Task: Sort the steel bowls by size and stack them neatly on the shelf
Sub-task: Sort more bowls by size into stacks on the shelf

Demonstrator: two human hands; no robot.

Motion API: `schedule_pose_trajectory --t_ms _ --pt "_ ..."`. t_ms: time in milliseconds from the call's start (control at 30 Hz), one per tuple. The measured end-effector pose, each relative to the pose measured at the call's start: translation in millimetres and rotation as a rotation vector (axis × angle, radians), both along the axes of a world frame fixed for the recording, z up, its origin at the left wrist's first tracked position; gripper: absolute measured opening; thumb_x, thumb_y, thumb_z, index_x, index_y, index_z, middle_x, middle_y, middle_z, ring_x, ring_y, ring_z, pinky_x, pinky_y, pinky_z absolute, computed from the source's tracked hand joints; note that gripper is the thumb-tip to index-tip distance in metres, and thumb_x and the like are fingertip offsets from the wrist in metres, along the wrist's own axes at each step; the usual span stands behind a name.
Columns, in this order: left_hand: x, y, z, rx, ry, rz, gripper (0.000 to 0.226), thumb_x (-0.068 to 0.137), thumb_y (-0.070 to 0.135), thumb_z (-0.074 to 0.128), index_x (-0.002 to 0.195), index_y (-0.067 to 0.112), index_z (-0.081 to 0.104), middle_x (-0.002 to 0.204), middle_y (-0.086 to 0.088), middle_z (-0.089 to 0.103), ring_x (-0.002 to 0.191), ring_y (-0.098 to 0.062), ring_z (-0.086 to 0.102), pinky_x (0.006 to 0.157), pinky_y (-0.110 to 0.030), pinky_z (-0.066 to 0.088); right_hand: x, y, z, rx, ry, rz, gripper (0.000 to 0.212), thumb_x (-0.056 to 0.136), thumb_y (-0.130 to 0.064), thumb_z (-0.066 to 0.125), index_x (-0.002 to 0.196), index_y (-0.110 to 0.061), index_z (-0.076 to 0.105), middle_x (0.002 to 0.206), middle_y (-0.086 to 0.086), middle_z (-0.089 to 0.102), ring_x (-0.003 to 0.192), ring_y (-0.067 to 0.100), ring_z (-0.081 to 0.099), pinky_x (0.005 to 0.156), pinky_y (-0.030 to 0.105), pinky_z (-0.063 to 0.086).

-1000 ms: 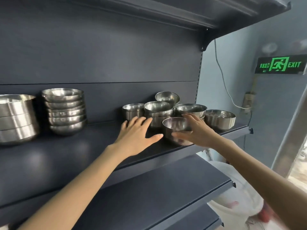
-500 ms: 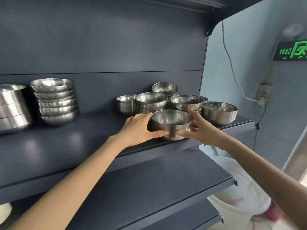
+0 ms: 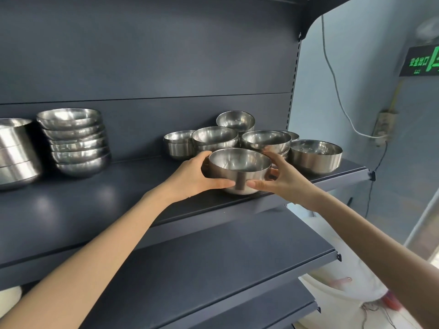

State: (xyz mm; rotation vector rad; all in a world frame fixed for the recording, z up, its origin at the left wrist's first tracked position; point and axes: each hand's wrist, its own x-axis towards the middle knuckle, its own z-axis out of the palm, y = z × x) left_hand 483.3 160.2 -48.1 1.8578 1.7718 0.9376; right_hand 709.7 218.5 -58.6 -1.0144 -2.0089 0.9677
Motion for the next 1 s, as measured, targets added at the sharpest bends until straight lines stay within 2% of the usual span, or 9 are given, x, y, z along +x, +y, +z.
schedule_pose_trajectory --t_ms 167,267,400,533,700,767,833,933,1000 --pt "-11 -8 3 0.050 -0.062 -0.011 0.111 0.050 0.057 0.084 0.143 0.022 0.036 0.130 0.014 0.052 0.118 -0.008 0.052 0.097 -0.021 0.043 -12 -4 3 0.034 0.030 0.030 0.116 0.051 -0.051 0.078 0.147 -0.016 0.023 0.116 -0.002 0.058 0.092 0.008 0.058 0.090 0.024 0.050" --pt "-19 -14 1 0.066 -0.086 -0.003 0.104 0.056 0.050 0.082 0.144 0.023 0.035 0.127 0.014 0.052 0.117 -0.007 0.053 0.093 -0.018 0.041 -22 -8 3 0.030 0.034 0.036 0.117 0.053 -0.048 0.077 0.149 -0.017 0.020 0.117 -0.009 0.054 0.104 0.006 0.056 0.085 0.015 0.046" --pt "-33 -20 0 0.075 -0.085 0.022 0.116 0.045 0.066 0.079 0.143 0.023 0.037 0.134 0.009 0.053 0.121 -0.011 0.053 0.103 -0.029 0.044 -36 -14 6 -0.002 0.052 0.066 0.111 0.058 -0.043 0.076 0.149 -0.018 0.020 0.109 -0.024 0.048 0.098 -0.011 0.050 0.077 0.007 0.044" --pt "-54 -29 -1 0.075 -0.083 0.043 0.119 0.042 0.074 0.078 0.143 0.027 0.036 0.135 0.009 0.052 0.123 -0.011 0.051 0.105 -0.034 0.044 -57 -20 7 -0.009 0.072 0.083 0.105 0.059 -0.039 0.078 0.147 -0.018 0.023 0.112 -0.021 0.053 0.101 -0.007 0.054 0.076 0.007 0.048" --pt "-83 -49 0 0.086 -0.114 0.069 0.079 0.053 0.061 0.077 0.122 0.044 0.043 0.117 0.028 0.055 0.112 0.001 0.054 0.099 -0.024 0.044 -93 -26 8 0.006 0.083 0.113 0.100 0.057 -0.040 0.079 0.143 -0.021 0.031 0.119 0.003 0.063 0.109 0.020 0.061 0.089 0.024 0.052" --pt "-101 -61 2 0.102 -0.129 0.081 0.060 0.063 0.051 0.079 0.110 0.055 0.042 0.112 0.033 0.055 0.107 0.012 0.053 0.096 -0.021 0.044 -116 -31 8 0.000 0.099 0.141 0.105 0.056 -0.040 0.079 0.145 -0.021 0.028 0.124 0.004 0.061 0.113 0.021 0.060 0.087 0.021 0.051" --pt "-124 -71 3 0.105 -0.139 0.091 0.076 0.063 0.054 0.080 0.127 0.052 0.040 0.128 0.031 0.051 0.117 0.013 0.048 0.105 -0.025 0.041 -140 -36 8 -0.022 0.119 0.169 0.108 0.057 -0.038 0.079 0.148 -0.020 0.024 0.124 -0.007 0.058 0.116 0.011 0.056 0.082 0.010 0.050" --pt "-164 -90 12 0.070 -0.088 0.119 0.134 0.049 0.071 0.079 0.153 0.032 0.005 0.154 0.012 0.031 0.137 -0.005 0.037 0.114 -0.035 0.033 -181 -48 18 -0.002 0.118 0.214 0.098 0.062 -0.032 0.081 0.144 -0.022 0.028 0.119 -0.021 0.054 0.112 -0.001 0.054 0.078 0.005 0.047" --pt "-194 -106 21 0.072 -0.064 0.148 0.128 0.056 0.063 0.081 0.153 0.031 0.004 0.144 0.008 0.046 0.125 -0.003 0.049 0.108 -0.026 0.038 -213 -56 24 0.003 0.117 0.245 0.103 0.058 -0.036 0.082 0.145 -0.023 0.028 0.119 -0.023 0.053 0.114 0.000 0.053 0.082 0.010 0.047"
